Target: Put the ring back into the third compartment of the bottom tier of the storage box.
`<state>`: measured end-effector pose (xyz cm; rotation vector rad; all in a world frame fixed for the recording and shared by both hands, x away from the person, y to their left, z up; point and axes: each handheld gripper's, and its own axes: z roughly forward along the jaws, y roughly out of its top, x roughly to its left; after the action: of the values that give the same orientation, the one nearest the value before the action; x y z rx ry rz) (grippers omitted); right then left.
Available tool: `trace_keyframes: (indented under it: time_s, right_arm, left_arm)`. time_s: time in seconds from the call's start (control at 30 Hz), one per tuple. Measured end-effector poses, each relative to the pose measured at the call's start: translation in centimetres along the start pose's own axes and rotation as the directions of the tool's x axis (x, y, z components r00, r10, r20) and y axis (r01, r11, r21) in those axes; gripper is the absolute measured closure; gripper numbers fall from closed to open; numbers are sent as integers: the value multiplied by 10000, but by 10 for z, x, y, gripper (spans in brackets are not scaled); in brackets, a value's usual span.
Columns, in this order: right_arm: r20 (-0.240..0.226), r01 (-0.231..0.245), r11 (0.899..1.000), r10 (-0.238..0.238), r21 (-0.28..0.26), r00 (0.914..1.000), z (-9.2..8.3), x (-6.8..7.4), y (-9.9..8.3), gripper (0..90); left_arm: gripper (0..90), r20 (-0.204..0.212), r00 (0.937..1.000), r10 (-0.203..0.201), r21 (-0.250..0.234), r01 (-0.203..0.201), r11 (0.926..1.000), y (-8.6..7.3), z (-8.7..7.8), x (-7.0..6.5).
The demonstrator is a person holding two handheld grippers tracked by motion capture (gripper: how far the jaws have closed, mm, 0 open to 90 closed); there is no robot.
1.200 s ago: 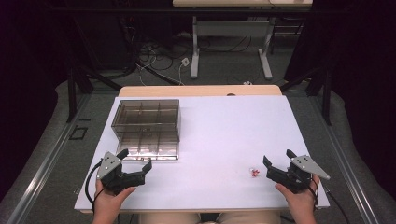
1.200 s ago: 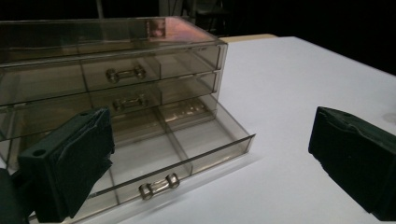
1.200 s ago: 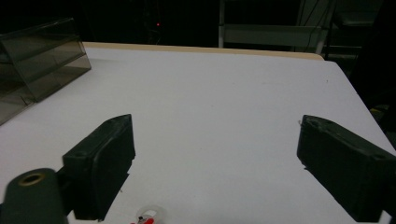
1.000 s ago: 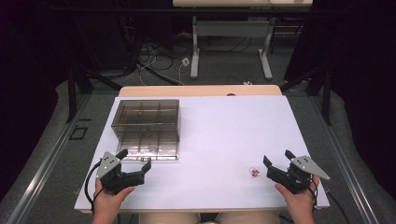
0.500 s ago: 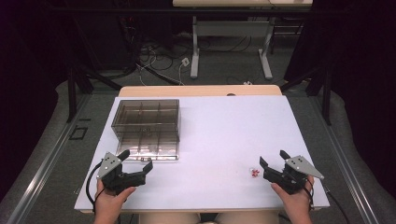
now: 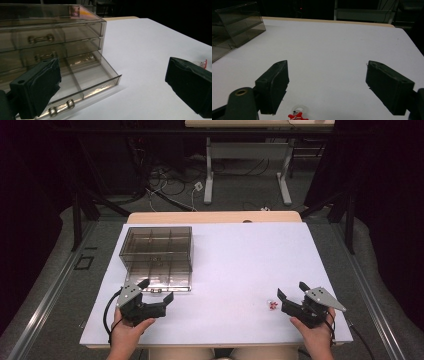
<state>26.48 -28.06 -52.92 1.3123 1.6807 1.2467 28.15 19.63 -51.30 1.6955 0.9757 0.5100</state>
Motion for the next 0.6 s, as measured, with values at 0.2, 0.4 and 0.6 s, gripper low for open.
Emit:
trace_keyframes:
  time_s: [0.2,0.4,0.6]
  right_arm:
    - [144,-127,9999,127,-17,9998,1,-1,-1,151]
    - [206,-294,9996,294,-21,9994,1,-3,-1,144]
    - [291,-486,9988,486,-19,9984,1,-4,-1,125]
  left_arm:
    - [5,270,9989,391,305,-399,9987,7,14,-11]
    - [5,393,9980,493,551,-514,9972,14,30,-20]
    - [6,645,9953,716,624,-757,9952,21,45,-29]
